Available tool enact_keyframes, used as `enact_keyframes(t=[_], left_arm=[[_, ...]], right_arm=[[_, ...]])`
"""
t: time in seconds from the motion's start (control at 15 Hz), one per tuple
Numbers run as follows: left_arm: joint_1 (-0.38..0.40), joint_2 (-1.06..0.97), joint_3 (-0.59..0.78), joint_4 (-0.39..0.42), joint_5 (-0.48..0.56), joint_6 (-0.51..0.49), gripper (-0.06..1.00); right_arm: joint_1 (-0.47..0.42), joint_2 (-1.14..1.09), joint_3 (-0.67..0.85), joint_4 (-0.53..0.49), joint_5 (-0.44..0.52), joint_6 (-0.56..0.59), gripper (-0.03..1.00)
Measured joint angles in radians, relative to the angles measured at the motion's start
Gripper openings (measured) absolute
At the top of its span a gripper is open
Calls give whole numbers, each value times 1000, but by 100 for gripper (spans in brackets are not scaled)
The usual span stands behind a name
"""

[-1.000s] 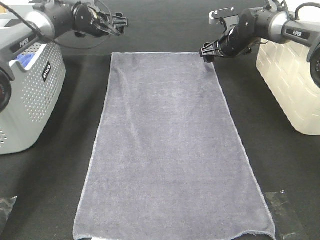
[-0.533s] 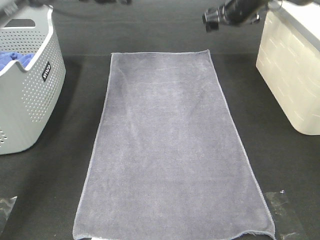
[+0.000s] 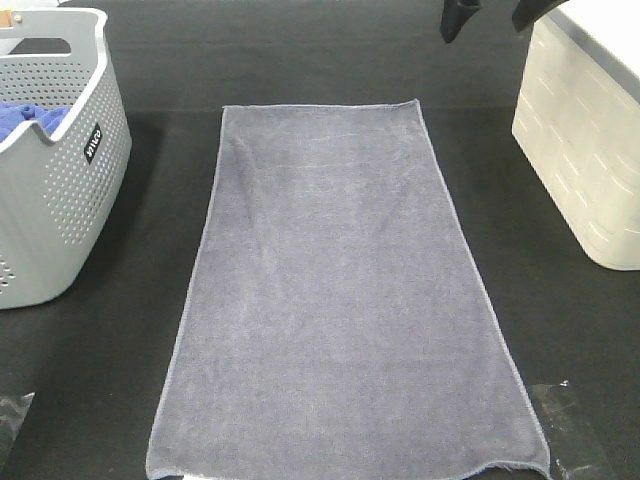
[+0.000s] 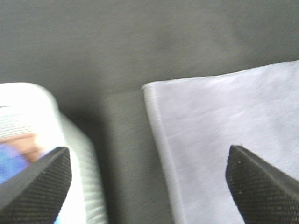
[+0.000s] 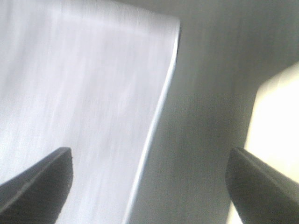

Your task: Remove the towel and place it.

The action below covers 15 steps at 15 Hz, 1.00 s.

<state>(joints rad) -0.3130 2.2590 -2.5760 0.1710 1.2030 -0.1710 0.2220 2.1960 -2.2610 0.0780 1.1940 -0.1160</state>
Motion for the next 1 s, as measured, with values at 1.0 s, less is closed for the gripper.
enact_keyframes(t=[1.0], left_arm=[[0,-1099,1253,-13,15,31,85]], right_arm=[[0,-849,997,17,24,51,83]])
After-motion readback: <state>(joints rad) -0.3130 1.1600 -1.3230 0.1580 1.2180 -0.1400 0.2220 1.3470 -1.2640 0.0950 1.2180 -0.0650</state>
